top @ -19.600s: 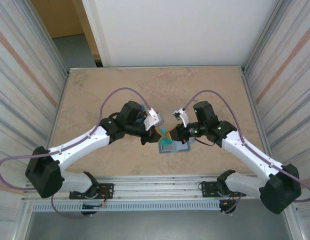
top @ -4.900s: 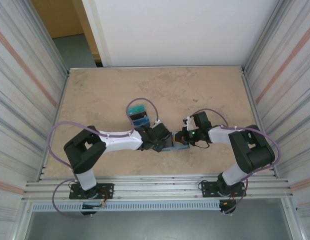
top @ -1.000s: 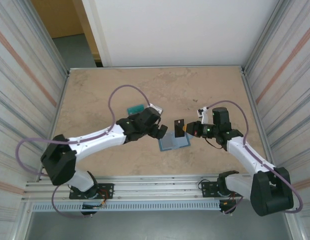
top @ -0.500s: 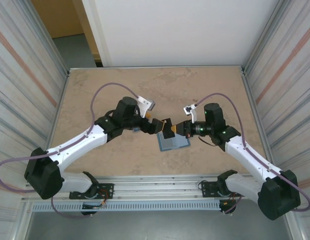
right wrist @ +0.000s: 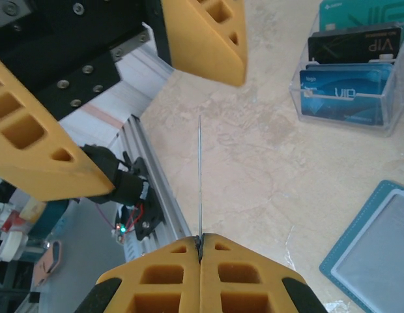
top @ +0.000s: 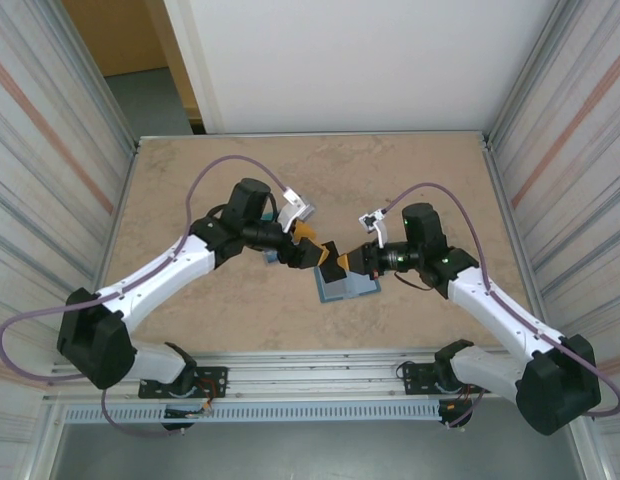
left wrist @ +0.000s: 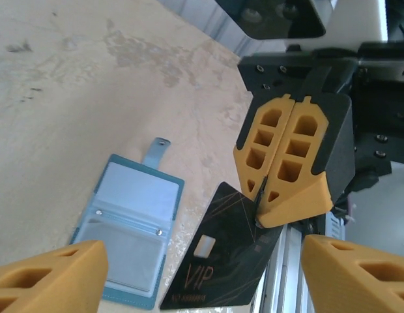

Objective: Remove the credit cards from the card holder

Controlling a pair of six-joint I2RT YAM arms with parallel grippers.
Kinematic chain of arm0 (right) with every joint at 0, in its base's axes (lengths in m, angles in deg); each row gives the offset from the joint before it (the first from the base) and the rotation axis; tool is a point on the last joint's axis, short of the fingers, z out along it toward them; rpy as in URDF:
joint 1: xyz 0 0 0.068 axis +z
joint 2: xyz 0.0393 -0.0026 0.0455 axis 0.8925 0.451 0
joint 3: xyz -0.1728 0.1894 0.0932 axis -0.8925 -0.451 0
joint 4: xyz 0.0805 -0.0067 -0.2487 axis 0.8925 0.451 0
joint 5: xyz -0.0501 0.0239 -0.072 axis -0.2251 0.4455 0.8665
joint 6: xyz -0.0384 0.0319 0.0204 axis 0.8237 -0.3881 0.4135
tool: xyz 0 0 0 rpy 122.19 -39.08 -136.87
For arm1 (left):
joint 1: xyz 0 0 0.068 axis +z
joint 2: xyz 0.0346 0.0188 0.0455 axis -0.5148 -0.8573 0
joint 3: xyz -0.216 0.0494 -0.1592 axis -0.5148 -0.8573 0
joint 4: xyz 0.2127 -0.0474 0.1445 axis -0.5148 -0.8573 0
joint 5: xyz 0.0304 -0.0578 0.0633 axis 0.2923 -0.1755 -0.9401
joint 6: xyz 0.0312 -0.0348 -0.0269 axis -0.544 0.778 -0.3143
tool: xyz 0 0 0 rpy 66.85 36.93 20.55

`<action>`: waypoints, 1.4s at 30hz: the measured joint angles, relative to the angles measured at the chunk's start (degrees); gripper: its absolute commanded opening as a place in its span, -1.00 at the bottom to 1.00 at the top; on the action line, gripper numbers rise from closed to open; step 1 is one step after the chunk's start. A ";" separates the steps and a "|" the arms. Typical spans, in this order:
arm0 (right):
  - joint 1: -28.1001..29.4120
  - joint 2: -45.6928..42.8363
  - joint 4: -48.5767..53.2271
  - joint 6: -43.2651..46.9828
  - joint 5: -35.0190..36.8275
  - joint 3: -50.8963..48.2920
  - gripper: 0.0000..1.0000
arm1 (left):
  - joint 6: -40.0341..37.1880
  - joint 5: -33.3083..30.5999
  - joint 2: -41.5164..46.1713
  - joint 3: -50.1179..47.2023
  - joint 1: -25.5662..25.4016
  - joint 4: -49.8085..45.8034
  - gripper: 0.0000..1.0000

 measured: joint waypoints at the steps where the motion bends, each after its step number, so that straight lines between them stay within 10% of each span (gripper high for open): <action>1: 0.22 0.22 0.07 0.09 -0.09 0.37 -1.00 | -0.33 0.87 -0.57 0.22 0.00 -0.15 0.32; 10: 0.35 1.05 0.09 1.46 -1.68 1.70 -1.00 | -1.73 5.88 -2.78 1.22 0.00 -1.81 -0.64; 17: 0.33 1.62 0.28 1.49 -1.16 1.70 -0.88 | -1.88 8.70 -2.78 1.31 0.00 -2.56 -1.00; 24: 0.04 1.44 -1.84 -0.48 1.84 1.49 -0.05 | -0.04 6.82 -1.68 0.57 0.00 -0.44 -1.00; 42: -0.96 1.62 -27.39 -18.38 9.07 -8.79 0.23 | 17.88 -19.15 20.39 -22.23 0.00 25.51 -1.00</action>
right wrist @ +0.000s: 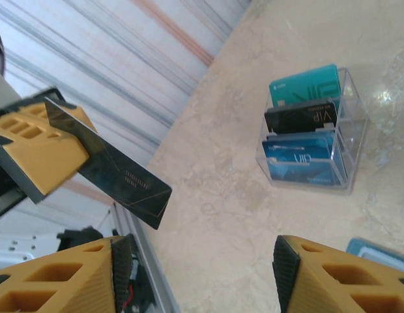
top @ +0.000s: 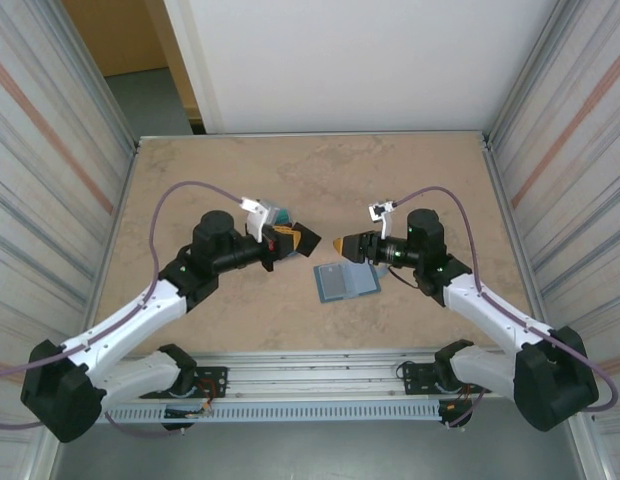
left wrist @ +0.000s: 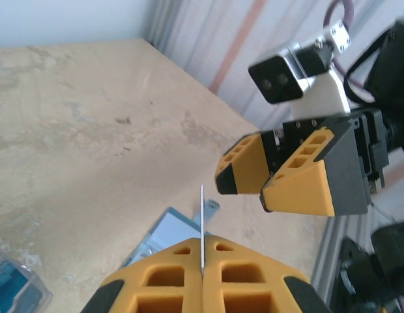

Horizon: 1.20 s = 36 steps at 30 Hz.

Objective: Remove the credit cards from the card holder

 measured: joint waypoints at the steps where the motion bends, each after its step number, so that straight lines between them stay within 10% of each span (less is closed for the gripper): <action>1: 0.02 0.76 -1.95 -1.25 0.02 -0.17 0.24 | 1.03 -1.16 0.74 -1.27 0.00 1.60 -1.00; 23: 8.35 19.61 -32.72 -13.90 -4.20 5.70 0.18 | 13.35 -9.11 3.52 -10.34 0.00 21.38 -1.00; 36: 10.19 23.23 -39.65 -17.68 -7.54 8.87 -0.86 | 17.03 -10.64 3.30 -12.07 0.22 29.38 -0.98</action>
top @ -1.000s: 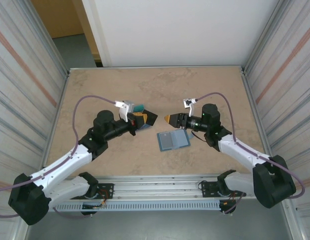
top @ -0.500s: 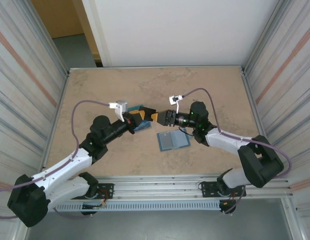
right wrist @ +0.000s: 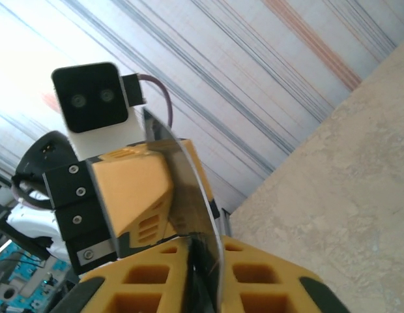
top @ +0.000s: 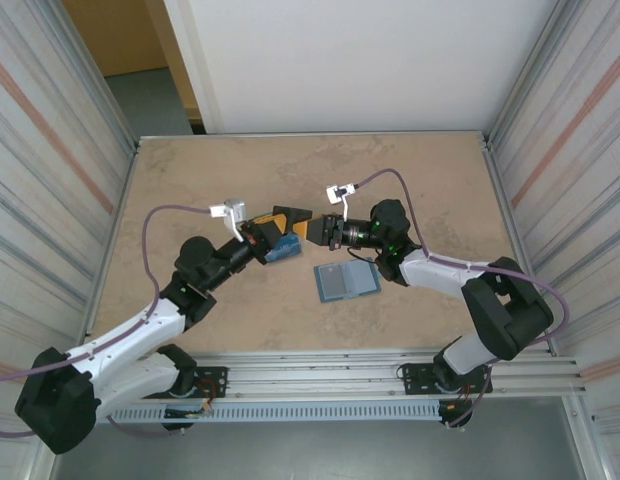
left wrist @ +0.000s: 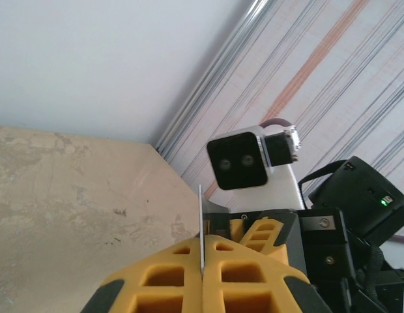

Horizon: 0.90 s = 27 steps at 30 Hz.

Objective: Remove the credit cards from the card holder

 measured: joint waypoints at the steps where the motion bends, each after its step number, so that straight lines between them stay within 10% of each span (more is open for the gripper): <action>1: 0.00 0.00 -0.13 -0.07 -0.07 0.00 -0.89 | 0.24 0.02 0.00 0.00 0.07 0.00 -0.91; 9: -0.04 -3.69 8.61 5.18 -0.42 0.11 -1.00 | -2.97 3.17 0.52 2.12 2.95 -7.98 0.14; 27: 0.13 -12.28 43.17 26.67 -1.44 5.70 -1.00 | -36.89 21.86 -10.38 39.69 4.28 -58.34 0.23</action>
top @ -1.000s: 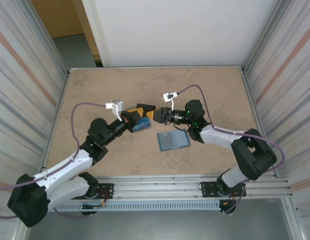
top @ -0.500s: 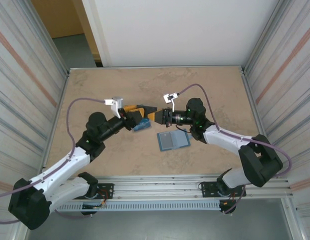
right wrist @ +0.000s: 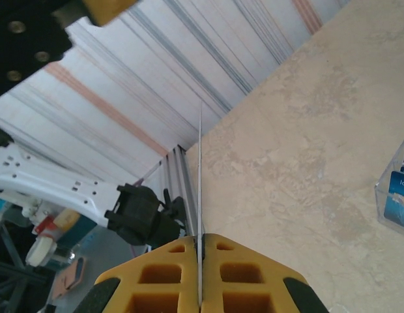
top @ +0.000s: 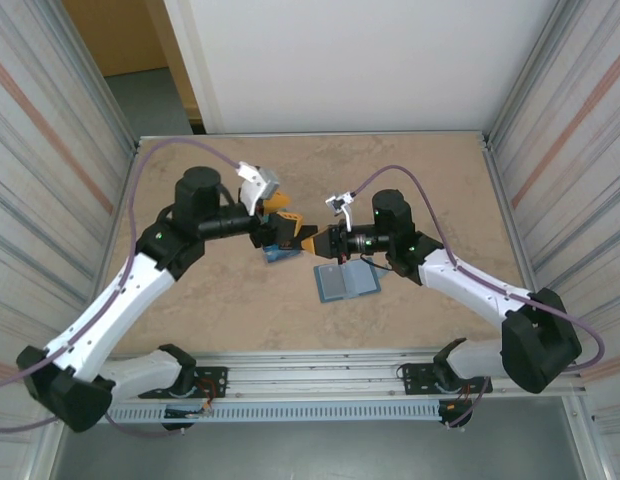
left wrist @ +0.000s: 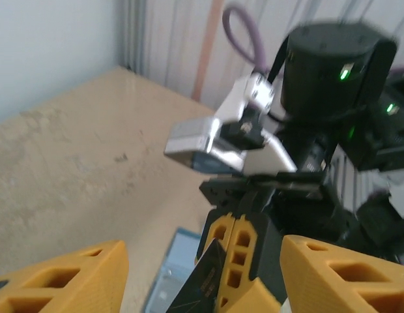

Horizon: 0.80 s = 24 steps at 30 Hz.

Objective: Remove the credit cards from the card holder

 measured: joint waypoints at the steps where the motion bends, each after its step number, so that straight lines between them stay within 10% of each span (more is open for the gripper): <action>1: 0.11 -0.37 0.96 0.59 -0.15 0.20 -1.00 | -1.25 0.92 -1.73 1.27 0.00 -2.29 0.22; 24: 0.24 -2.84 11.08 8.24 -2.62 0.63 -0.99 | -14.43 10.69 -14.49 10.51 0.00 -23.82 -0.31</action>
